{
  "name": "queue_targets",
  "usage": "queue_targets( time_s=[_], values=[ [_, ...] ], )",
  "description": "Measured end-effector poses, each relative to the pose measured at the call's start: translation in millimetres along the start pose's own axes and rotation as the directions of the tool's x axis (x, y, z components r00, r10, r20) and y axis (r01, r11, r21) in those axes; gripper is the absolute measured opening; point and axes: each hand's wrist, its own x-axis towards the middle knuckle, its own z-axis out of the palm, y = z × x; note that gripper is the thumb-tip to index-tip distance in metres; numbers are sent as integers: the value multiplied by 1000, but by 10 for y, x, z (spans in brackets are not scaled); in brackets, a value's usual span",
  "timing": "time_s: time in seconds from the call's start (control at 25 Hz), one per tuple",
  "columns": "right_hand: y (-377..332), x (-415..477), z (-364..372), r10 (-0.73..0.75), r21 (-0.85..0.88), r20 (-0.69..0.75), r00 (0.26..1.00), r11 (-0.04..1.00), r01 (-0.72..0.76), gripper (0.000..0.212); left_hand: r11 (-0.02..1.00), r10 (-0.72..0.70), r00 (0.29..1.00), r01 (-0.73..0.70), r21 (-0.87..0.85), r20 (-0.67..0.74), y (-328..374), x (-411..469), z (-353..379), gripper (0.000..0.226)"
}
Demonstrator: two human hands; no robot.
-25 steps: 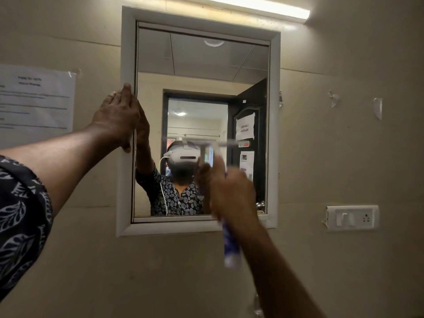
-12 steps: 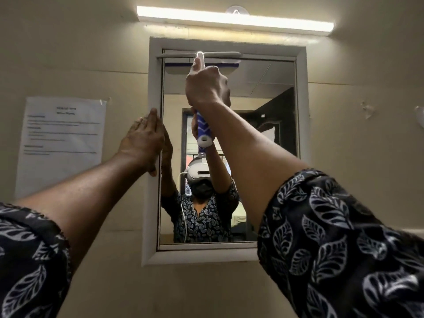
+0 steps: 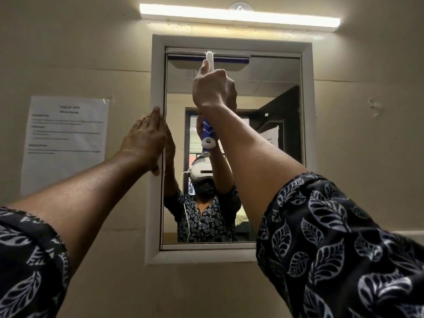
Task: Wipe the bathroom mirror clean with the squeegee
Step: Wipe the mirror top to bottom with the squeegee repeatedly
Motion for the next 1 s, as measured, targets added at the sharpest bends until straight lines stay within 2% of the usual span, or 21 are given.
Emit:
queue_targets(
  time_s=[0.24,0.6,0.88,1.0],
  values=[
    [11,27,-9,-21,-39,-41,999,999,20,49,1000,13,1000,-13,10,4,-9,1,2,135],
    [9,38,-152,-29,-113,97,995,993,40,46,997,66,997,-68,-48,-36,-79,-11,-9,139],
    [376,-536,-270,-30,-67,152,988,997,41,45,977,168,982,-178,-117,-85,-286,-43,15,140],
    [607,-905,-314,-21,-26,169,985,999,26,45,977,172,981,-181,-114,-86,-317,-47,33,139]
  ],
)
